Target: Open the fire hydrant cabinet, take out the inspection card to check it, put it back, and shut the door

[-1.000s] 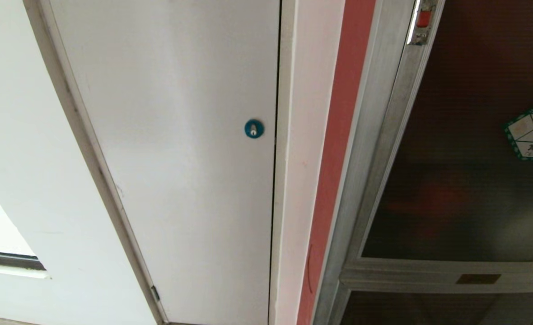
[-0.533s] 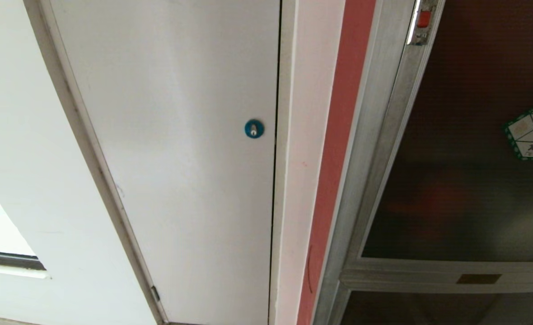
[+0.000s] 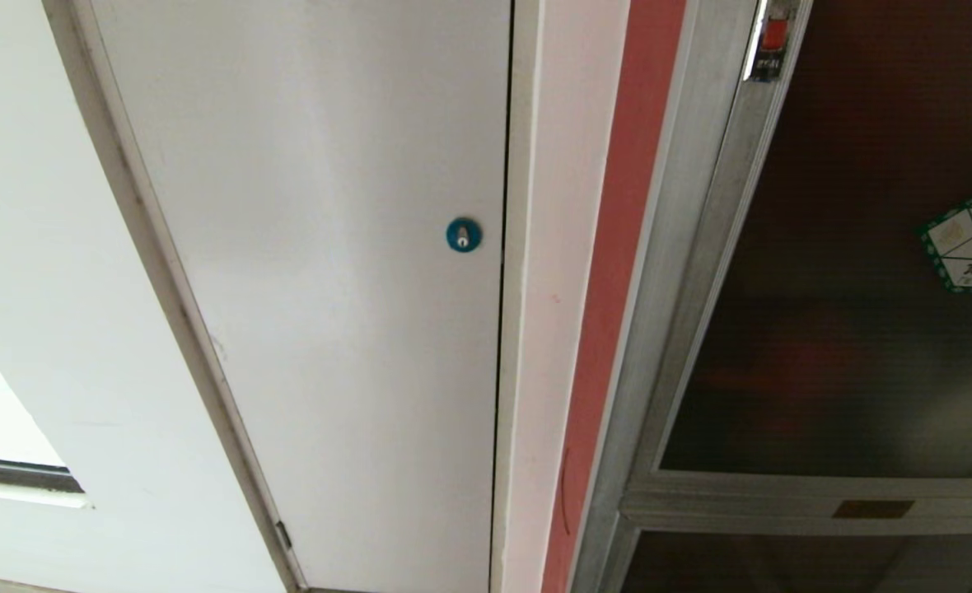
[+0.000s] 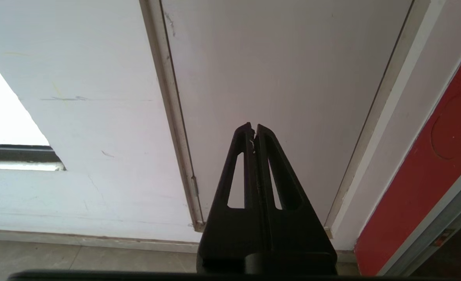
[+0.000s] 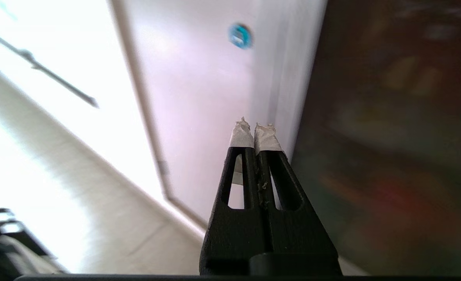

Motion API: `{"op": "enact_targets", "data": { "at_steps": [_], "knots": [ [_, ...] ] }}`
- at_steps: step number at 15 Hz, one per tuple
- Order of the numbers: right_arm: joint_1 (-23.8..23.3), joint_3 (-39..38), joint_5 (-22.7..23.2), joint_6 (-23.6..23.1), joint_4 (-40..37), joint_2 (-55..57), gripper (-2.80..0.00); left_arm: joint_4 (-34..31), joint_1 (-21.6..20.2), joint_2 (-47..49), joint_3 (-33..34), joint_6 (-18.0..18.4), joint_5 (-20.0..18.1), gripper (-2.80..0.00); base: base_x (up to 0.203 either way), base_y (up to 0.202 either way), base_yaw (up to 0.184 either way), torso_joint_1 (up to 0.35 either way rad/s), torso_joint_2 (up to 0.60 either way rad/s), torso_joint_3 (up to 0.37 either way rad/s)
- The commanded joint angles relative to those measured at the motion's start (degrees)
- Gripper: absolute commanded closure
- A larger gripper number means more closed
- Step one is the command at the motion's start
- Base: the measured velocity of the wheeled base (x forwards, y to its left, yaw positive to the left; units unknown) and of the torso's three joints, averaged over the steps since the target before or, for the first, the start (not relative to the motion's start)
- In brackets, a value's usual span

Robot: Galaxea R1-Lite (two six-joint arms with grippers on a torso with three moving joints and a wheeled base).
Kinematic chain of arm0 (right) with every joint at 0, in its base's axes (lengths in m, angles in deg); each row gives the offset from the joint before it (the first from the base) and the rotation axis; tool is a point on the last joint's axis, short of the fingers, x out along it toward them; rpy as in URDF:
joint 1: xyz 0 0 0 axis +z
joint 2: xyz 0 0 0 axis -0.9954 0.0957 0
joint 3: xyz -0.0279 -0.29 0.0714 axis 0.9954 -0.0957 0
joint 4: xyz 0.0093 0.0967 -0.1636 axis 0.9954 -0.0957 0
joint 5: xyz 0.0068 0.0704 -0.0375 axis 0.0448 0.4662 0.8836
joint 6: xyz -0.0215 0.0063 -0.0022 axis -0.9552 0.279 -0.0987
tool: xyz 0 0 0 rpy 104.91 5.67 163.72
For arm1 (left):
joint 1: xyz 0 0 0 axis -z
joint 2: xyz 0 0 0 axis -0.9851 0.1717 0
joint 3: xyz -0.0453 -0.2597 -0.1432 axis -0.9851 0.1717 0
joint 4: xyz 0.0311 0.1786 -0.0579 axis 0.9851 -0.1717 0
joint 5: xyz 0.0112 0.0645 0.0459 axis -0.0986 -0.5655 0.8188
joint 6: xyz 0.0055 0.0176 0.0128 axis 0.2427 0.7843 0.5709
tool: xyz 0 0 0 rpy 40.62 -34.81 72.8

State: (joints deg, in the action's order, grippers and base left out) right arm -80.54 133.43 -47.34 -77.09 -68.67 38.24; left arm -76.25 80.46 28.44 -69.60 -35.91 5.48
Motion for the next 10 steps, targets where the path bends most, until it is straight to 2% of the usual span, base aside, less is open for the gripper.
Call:
{"op": "enact_targets", "data": {
  "at_steps": [1,6,10],
  "knots": [
    [2.01,8.25,0.59,0.72,-2.05,10.26,0.0,0.02,0.0,0.02,-0.03,0.0,-0.02,0.0,0.0,0.0,0.0,0.0,0.0,0.0],
    [6.12,29.24,1.21,5.89,-10.49,24.1,0.0,-0.04,0.0,0.07,0.0,0.0,-0.02,0.0,0.0,0.0,0.0,0.0,0.0,0.0],
    [7.01,37.05,1.0,6.54,-12.49,30.77,0.0,0.05,0.0,0.0,0.0,0.0,-0.02,0.0,0.0,0.0,0.0,0.0,0.0,0.0]
  ]
}}
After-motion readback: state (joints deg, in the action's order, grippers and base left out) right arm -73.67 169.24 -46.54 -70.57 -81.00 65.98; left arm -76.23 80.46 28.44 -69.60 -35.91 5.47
